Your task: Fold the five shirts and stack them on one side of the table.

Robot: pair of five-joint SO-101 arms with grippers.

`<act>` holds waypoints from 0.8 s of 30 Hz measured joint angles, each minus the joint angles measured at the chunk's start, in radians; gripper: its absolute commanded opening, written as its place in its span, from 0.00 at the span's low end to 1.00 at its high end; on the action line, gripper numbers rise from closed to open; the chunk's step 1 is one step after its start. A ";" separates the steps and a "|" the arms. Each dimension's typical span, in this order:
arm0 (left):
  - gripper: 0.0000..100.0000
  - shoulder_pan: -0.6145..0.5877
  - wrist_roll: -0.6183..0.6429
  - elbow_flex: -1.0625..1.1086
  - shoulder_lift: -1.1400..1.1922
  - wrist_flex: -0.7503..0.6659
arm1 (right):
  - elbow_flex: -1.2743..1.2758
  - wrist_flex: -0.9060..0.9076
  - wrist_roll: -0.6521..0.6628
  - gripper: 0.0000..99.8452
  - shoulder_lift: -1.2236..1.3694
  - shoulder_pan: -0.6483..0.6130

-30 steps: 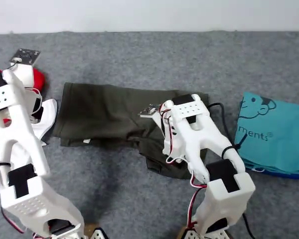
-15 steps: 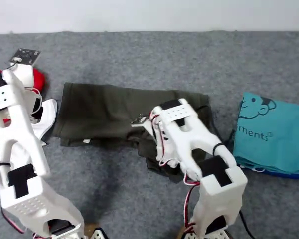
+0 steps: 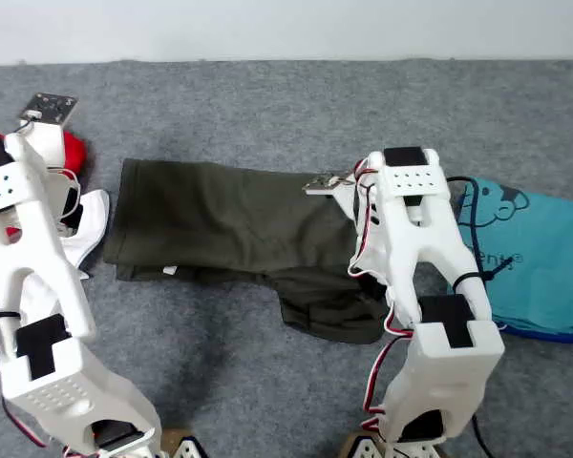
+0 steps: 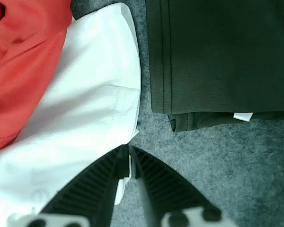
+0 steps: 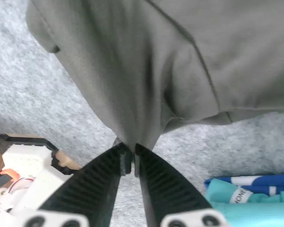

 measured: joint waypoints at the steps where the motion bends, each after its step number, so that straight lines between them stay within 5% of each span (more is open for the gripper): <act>1: 0.02 0.000 0.000 0.000 0.000 0.000 | 0.000 0.000 0.005 0.01 0.000 0.005; 11: 0.02 0.000 0.000 0.000 0.000 0.000 | 0.199 0.000 0.014 0.02 0.000 -0.069; 18: 0.02 0.000 0.000 0.000 0.000 0.000 | 0.201 0.000 0.008 0.16 0.000 -0.063; 24: 0.02 0.000 0.000 0.000 0.000 0.000 | 0.094 0.003 -0.046 0.17 0.000 -0.051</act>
